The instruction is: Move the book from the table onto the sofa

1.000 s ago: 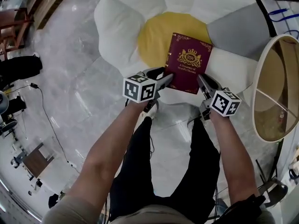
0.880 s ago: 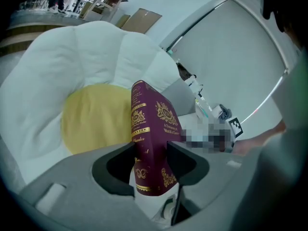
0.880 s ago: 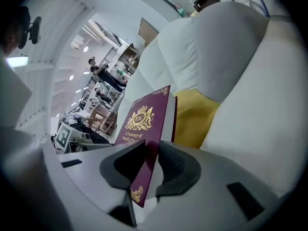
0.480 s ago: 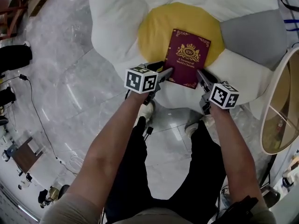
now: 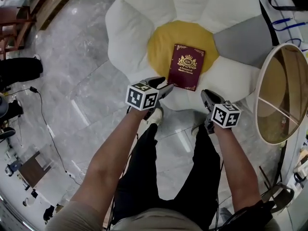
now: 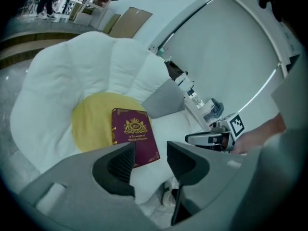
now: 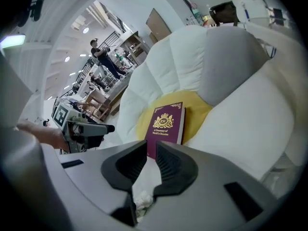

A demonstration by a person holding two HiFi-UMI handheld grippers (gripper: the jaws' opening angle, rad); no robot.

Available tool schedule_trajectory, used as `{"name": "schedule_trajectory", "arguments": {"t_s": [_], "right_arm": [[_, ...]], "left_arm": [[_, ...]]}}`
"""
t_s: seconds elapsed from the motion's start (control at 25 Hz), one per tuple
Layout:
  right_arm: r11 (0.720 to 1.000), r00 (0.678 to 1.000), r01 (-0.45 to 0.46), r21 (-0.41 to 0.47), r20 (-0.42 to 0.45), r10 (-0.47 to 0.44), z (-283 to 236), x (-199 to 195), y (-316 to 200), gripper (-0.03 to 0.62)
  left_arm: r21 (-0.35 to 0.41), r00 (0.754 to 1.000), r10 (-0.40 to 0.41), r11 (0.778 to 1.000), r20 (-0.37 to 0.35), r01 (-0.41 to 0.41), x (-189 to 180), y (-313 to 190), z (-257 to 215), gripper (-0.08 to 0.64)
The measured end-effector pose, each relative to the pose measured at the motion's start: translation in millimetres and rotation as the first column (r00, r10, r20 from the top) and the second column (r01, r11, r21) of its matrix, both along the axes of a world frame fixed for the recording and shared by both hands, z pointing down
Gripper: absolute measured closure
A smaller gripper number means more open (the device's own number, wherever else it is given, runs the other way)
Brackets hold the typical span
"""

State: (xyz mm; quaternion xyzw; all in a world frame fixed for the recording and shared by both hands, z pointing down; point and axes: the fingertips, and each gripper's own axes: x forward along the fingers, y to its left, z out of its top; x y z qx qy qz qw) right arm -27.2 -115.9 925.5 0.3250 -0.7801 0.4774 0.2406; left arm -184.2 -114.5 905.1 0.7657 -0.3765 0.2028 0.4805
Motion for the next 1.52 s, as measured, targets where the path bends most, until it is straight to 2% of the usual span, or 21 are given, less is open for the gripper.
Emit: {"name": "schedule_trajectory", "arguments": {"t_s": [0.16, 0.4, 0.56, 0.72, 0.8, 0.96, 1.16, 1.52], "right_arm": [[1.000, 1.000, 0.012, 0.022, -0.027, -0.012, -69, 8, 21, 0.558], [0.993, 0.998, 0.058, 0.100, -0.036, -0.054, -187, 12, 52, 0.578], [0.989, 0.998, 0.062, 0.137, -0.013, -0.061, -267, 19, 79, 0.578], [0.981, 0.997, 0.083, 0.178, -0.016, -0.082, -334, 32, 102, 0.579], [0.975, 0.997, 0.081, 0.208, -0.027, -0.077, -364, 38, 108, 0.580], [0.956, 0.997, 0.078, 0.282, -0.032, -0.072, -428, 43, 119, 0.580], [0.930, 0.995, 0.096, 0.356, -0.031, -0.091, -495, 43, 141, 0.580], [0.881, 0.992, 0.120, 0.458, -0.024, -0.123, -566, 19, 164, 0.580]], "left_arm": [[0.042, 0.999, 0.043, 0.998, -0.034, -0.041, 6, 8, -82, 0.365], [0.104, 0.990, 0.135, 0.986, -0.029, -0.131, 18, 37, -197, 0.530], [0.140, 0.978, 0.200, 0.972, -0.064, -0.189, 38, 65, -275, 0.552], [0.174, 0.968, 0.230, 0.962, -0.096, -0.212, 57, 90, -346, 0.552], [0.211, 0.960, 0.262, 0.948, -0.103, -0.237, 65, 98, -379, 0.552], [0.267, 0.933, 0.353, 0.908, -0.072, -0.323, 78, 117, -438, 0.552], [0.325, 0.912, 0.404, 0.874, -0.073, -0.361, 90, 144, -504, 0.552], [0.409, 0.868, 0.494, 0.803, -0.049, -0.434, 104, 180, -562, 0.552]]}}
